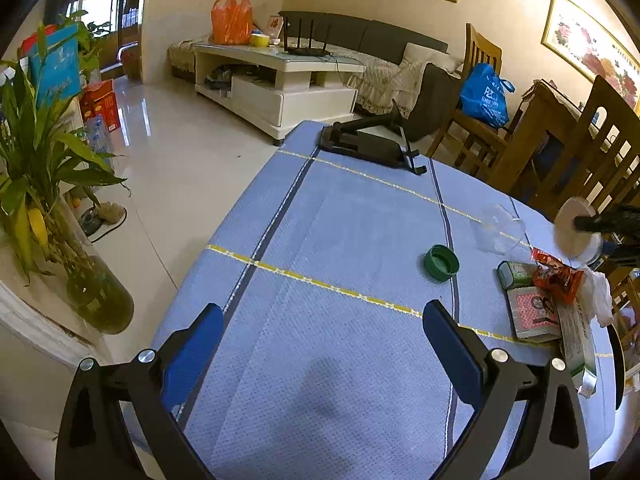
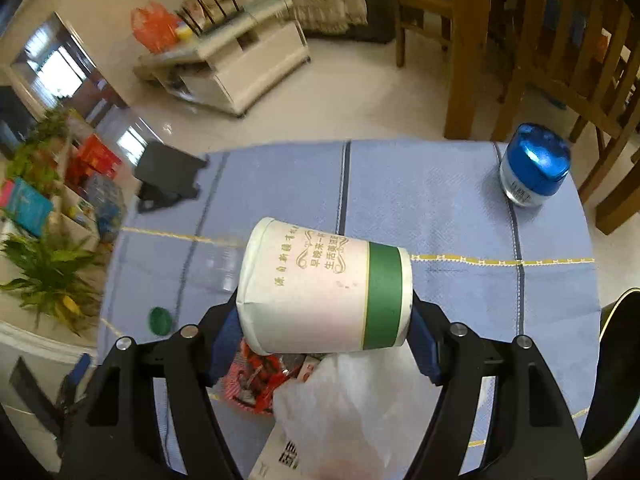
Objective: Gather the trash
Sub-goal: 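Lift the paper cup with the right tool while the left tool grasps the clear plastic cup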
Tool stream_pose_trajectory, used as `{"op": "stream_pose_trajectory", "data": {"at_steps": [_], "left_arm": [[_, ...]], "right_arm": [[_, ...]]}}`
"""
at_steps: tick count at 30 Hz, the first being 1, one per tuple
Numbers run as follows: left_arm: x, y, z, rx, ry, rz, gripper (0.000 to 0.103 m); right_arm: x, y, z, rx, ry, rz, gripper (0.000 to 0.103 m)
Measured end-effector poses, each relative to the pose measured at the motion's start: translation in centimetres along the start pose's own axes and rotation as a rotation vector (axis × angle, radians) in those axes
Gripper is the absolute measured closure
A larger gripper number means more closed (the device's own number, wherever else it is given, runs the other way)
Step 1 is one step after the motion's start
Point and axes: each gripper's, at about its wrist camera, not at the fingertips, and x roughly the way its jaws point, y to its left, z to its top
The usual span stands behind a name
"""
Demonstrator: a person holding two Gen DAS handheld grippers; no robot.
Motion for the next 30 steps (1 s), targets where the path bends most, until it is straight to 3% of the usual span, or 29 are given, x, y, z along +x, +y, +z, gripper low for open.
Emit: {"op": "stream_pose_trajectory", "data": {"at_steps": [8,12,16,19,22,24,28,30], "left_arm": [[0.3,-2.9,0.7,0.092,-0.004,0.034,0.007],[1.1,-7.3,4.1,0.118,0.013,-0.055,0.007],[4.2,-13.5,8.7,0.117,0.109,-0.164,0.007],[7.6,-17.7,11.2,0.089,0.213,-0.188,0.007],[11.3,-21.5,11.7,0.107,0.325,-0.089,0.007],[13.3,-22.7,11.4,0.097,0.382,-0.061,0.007],[16.3,-23.2,10.5,0.067,0.464,0.003,0.007],[17.3,-22.7,10.2,0.024,0.499,-0.011,0.013]], "right_arm": [[-9.5,-3.9,-4.4,-0.044,-0.245,0.095,0.033],[-12.7,-8.9,-7.6,0.018,-0.325,0.103,0.033],[-13.6,-14.6,-10.2,0.112,-0.396,0.106,0.033],[-12.7,-18.0,-11.6,0.18,-0.41,0.111,0.033],[-12.1,-20.5,-12.1,0.24,-0.391,0.112,0.033],[-12.4,-21.6,-12.0,0.252,-0.402,0.115,0.033],[-12.9,-23.1,-12.1,0.284,-0.41,0.153,0.033],[-13.3,-23.6,-12.2,0.29,-0.421,0.154,0.033]]}}
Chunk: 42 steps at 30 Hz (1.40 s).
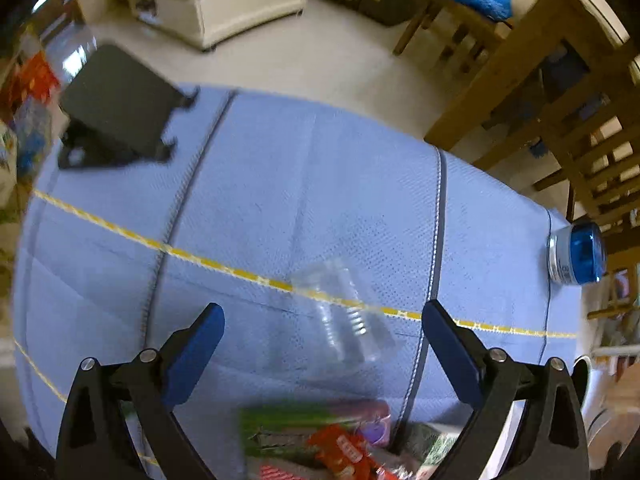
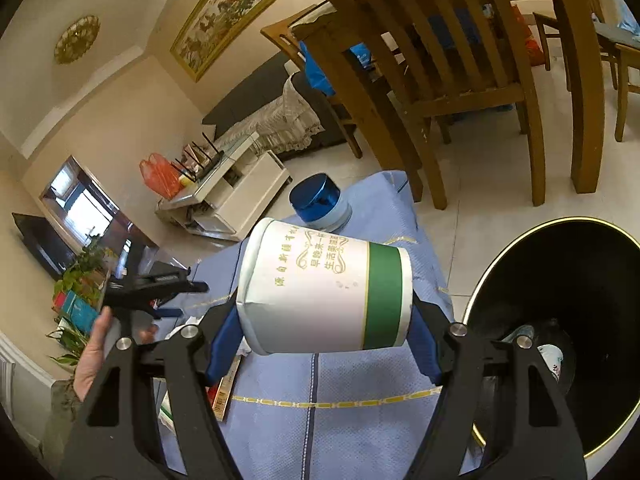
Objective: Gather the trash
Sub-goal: 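Lift the paper cup with the right tool while the left tool grasps the clear plastic cup, then drop the paper cup and plastic cup into the black bin with both tools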
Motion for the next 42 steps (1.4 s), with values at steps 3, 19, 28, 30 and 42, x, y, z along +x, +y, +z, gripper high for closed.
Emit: {"op": "stream_pose_trajectory", "data": {"at_steps": [3,19,28,30,42], "left_arm": [[-0.2,-0.6,-0.1,0.041,-0.027,0.045,0.062],[-14.3,-8.5,-11.5,0.319,-0.342,-0.182,0.067],[-13.1,-24.5,-24.6,0.704,-0.351,-0.285,0.067],[-12.2,-26.3,-26.1,0.745,-0.347,-0.284,0.067],[-7.7,-34.1,-28.8,0.869,-0.314,-0.286,0.065]], "right_arm": [[-0.9,-0.4,-0.1,0.013,-0.017,-0.005,0.033],[-7.1,-5.4,0.3,-0.067,-0.196,-0.408,0.033],[-6.8,-11.0,-1.3,-0.069,-0.038,-0.619,0.02],[-9.1,-11.6,-0.7,-0.01,-0.127,-0.615,0.008],[-18.5,-19.2,0.1,0.387,-0.395,-0.543,0.006]]}}
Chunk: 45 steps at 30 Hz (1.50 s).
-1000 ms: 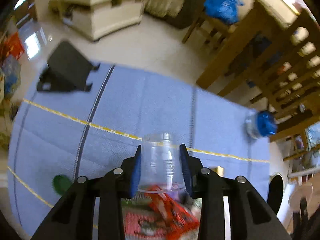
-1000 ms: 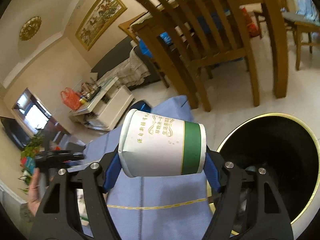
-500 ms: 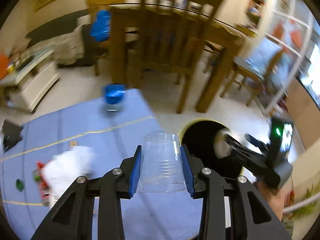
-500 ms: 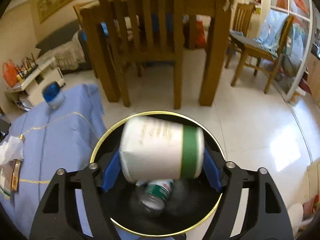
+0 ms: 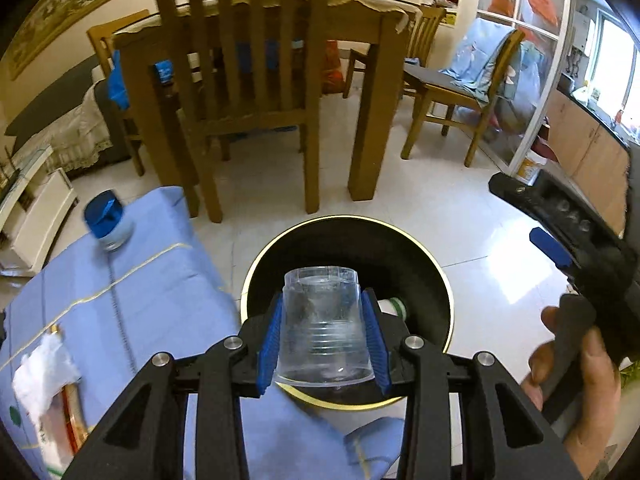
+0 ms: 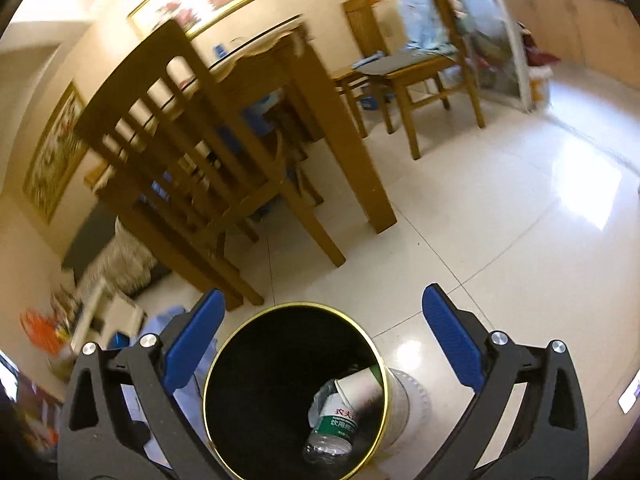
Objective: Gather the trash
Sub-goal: 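Drop the paper cup and plastic cup into the black bin with both tools, then grasp the white tissue with the right tool while the left tool grasps the green bottle cap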
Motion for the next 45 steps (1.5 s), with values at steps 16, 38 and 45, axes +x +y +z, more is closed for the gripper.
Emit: {"op": "stream_pose_trajectory", "data": {"at_steps": [16,38,45], "left_arm": [[-2.8,0.5,-5.1,0.045,-0.05,0.045,0.034],[-18.5,26.9,-27.0,-0.375,-0.168,0.388,0.016],[-19.5,30.9,-28.8,-0.504,-0.194,0.35,0.015]], "right_arm": [[0.4,3.1,-1.2,-0.065,0.006,0.02,0.006],[2.4,29.9,-24.3,-0.383,0.73,0.701,0.025],[5.2,32.7,-25.4,-0.269,0.786,0.664,0.102]]}}
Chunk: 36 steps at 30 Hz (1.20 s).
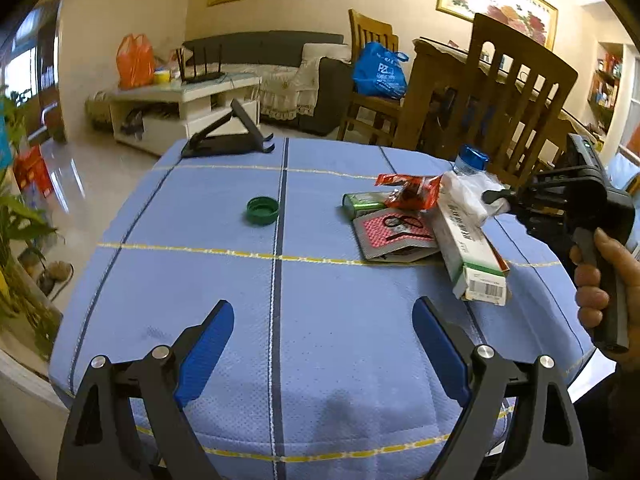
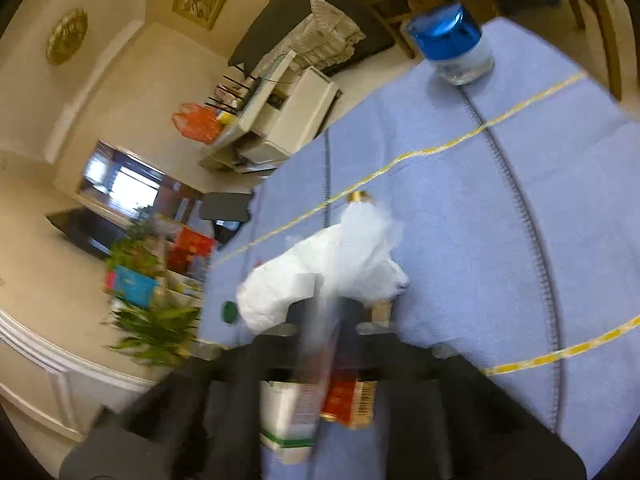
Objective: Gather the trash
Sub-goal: 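Grasp the white tissue with the right tool while the left tool grasps the green bottle cap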
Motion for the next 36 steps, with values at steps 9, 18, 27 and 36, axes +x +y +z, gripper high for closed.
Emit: {"op": "stream_pose_trajectory", "data": {"at_steps": [9,18,27,36], "left_arm": [[0.1,3.2,0.6,-0.097,0.012,0.002,0.015],[5.1,5.2,6.8,-0.089,0.066,0.066,0.016],[13.1,3.9,9.4,-0.037,0.229,0.196,0.065],[8.9,4.3,7.8,-0.139,0.14,0.067,0.074]], "right_arm": [[-8.0,2.0,-1.4,-0.093,-0.103,0.139,0.102],[-14.5,-3.5,-1.3,-0.083,-0.203,0.118,0.102],[-13.9,-7.6,-1.3,-0.034,-0.192,0.132,0.102],[-14.3,-5.9,-2.1,-0.116,-0.199,0.124,0.102]]}}
